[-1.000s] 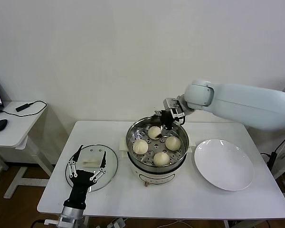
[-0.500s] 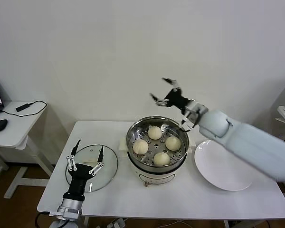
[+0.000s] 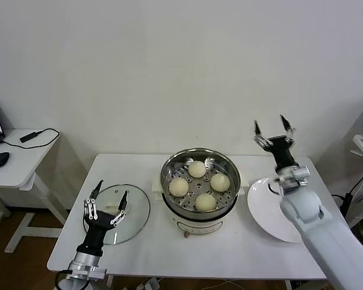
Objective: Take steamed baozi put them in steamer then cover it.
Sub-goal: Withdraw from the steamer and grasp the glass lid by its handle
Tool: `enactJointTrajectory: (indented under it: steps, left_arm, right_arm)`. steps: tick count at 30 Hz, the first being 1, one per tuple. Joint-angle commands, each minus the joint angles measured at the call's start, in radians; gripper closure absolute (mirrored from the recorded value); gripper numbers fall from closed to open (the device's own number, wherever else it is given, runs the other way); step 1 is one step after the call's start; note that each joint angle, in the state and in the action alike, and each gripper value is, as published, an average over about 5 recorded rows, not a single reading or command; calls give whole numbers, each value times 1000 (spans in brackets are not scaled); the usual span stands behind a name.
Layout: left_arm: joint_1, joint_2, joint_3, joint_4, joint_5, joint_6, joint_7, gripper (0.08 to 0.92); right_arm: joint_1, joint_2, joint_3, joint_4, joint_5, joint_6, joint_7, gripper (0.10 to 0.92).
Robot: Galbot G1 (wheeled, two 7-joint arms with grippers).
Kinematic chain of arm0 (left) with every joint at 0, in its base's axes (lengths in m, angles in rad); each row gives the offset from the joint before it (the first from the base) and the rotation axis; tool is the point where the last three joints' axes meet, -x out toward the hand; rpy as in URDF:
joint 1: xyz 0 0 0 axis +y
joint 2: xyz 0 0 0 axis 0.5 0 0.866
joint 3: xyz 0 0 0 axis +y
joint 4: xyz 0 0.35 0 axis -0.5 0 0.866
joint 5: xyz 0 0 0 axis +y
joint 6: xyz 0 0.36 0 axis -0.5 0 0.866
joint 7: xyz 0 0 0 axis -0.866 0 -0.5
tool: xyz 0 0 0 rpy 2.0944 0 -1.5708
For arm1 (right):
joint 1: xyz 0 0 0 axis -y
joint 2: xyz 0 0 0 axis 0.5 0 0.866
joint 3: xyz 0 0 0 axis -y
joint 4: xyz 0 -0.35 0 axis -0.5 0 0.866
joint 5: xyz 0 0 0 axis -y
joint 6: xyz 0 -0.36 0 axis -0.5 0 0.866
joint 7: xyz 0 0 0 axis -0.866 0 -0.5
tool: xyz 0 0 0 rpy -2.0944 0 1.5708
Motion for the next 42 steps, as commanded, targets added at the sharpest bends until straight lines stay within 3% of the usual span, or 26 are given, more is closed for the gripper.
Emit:
enactJointTrajectory:
  steps: [1, 6, 15, 22, 42]
  left_arm:
    - [-11, 42, -29, 229, 416, 44, -4, 177]
    - [-48, 38, -42, 368, 589, 52, -45, 177]
    - [-140, 11, -8, 455, 653, 114, -84, 177]
    - [-189, 1, 6, 465, 639, 129, -103, 177]
    - [-264, -6, 37, 501, 603, 165, -50, 177]
  right_arm:
    - [-380, 129, 297, 16, -70, 48, -7, 203]
    - [-418, 155, 313, 25, -72, 43, -28, 203]
    - [-451, 182, 327, 24, -76, 50, -52, 203]
    - [-459, 198, 329, 14, -88, 57, -62, 203]
    - [-454, 209, 329, 4, -101, 61, -64, 203]
